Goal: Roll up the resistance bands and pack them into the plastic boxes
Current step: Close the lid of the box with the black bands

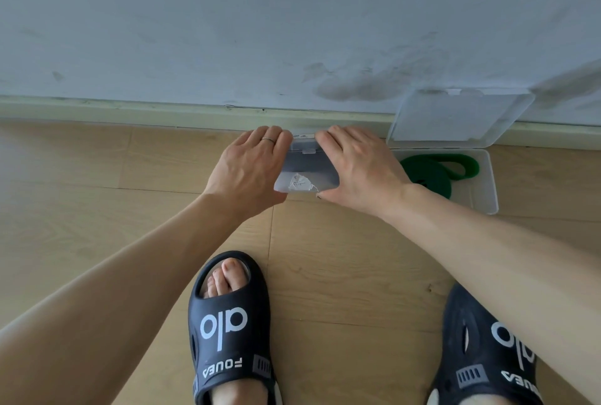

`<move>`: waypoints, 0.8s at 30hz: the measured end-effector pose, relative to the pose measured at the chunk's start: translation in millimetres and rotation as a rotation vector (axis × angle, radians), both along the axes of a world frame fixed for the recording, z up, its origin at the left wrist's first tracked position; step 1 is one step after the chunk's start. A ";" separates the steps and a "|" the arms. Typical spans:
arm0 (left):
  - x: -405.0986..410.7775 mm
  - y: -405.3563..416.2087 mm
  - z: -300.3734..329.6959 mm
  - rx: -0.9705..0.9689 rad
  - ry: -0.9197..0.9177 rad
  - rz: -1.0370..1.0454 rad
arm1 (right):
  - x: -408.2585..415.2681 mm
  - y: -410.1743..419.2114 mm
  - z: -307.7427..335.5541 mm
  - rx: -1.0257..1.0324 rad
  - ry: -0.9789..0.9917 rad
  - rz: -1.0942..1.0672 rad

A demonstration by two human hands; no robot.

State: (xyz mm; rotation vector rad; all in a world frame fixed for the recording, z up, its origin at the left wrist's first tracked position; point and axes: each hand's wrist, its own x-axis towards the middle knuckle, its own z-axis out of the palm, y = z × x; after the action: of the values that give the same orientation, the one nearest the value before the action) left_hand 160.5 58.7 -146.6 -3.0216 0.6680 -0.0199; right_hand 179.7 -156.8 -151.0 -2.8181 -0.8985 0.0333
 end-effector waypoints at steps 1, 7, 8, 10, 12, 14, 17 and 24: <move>1.8 0.1 0.6 0.003 0.021 0.005 | -0.2 -0.1 0.4 0.006 0.002 -0.003; 4.8 -3.5 4.9 0.107 0.024 -0.012 | 0.6 -0.4 2.7 0.035 0.014 -0.013; 3.9 -6.5 4.2 0.142 0.011 -0.019 | 0.3 -0.2 1.9 0.030 0.004 -0.014; 2.5 -12.8 1.8 0.167 -0.022 -0.028 | -0.1 -0.2 -0.1 0.021 -0.010 -0.011; 3.3 -16.1 0.4 0.136 -0.047 -0.032 | 0.9 -0.2 -1.0 -0.002 -0.012 0.001; 4.7 -14.6 -0.2 0.091 -0.047 -0.037 | 2.5 0.1 -0.9 -0.054 -0.022 0.029; 5.7 -10.8 -2.5 0.044 -0.051 -0.033 | 1.7 0.7 -1.9 -0.089 -0.039 0.050; 4.3 -8.6 -9.2 -0.012 -0.091 -0.051 | -2.6 1.6 -7.8 0.015 -0.152 0.022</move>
State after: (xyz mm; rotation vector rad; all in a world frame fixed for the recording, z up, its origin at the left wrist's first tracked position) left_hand 164.8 50.1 -155.7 -2.9925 0.7392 -0.1630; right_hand 177.0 -155.1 -158.8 -2.8272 -0.9563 -0.1869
